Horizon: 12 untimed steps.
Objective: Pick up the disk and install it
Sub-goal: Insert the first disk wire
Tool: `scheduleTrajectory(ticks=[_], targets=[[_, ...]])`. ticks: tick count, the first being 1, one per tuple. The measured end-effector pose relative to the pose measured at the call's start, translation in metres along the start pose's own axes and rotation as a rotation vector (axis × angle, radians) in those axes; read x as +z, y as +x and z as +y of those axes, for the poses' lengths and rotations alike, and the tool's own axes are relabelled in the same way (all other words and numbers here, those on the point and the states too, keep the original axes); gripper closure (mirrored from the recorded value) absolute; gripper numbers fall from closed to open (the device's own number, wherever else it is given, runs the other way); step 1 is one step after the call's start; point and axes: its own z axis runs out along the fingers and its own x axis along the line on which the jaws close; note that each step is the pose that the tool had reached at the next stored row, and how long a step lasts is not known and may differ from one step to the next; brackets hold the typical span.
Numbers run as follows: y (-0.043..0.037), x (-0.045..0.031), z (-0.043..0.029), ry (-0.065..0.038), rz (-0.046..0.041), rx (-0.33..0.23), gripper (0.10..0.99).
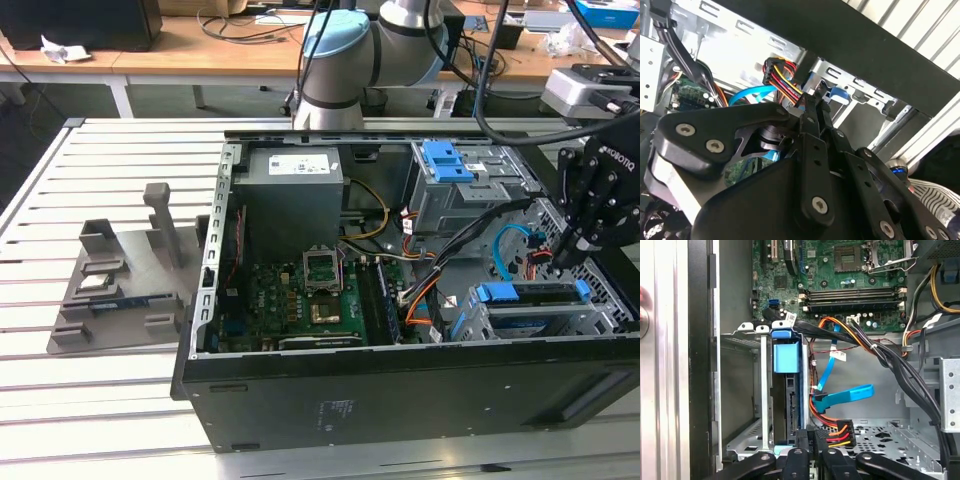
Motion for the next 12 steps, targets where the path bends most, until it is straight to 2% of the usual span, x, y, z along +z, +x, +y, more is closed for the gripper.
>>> scheduleTrajectory(ticks=[1, 5, 7, 8, 10, 12], targets=[[0.0016, 0.0002, 0.0007, 0.0, -0.0098, 0.0, 0.922], [0.0075, 0.0011, 0.0026, -0.002, -0.0639, -0.002, 0.922], [0.0142, 0.0019, 0.0027, -0.002, -0.0839, -0.003, 0.922], [0.0179, 0.0025, 0.0026, -0.002, -0.0873, -0.003, 0.922], [0.0281, 0.0037, 0.0027, -0.002, -0.0881, -0.004, 0.922], [0.0307, 0.0044, 0.0046, -0.002, -0.0885, -0.004, 0.922]])
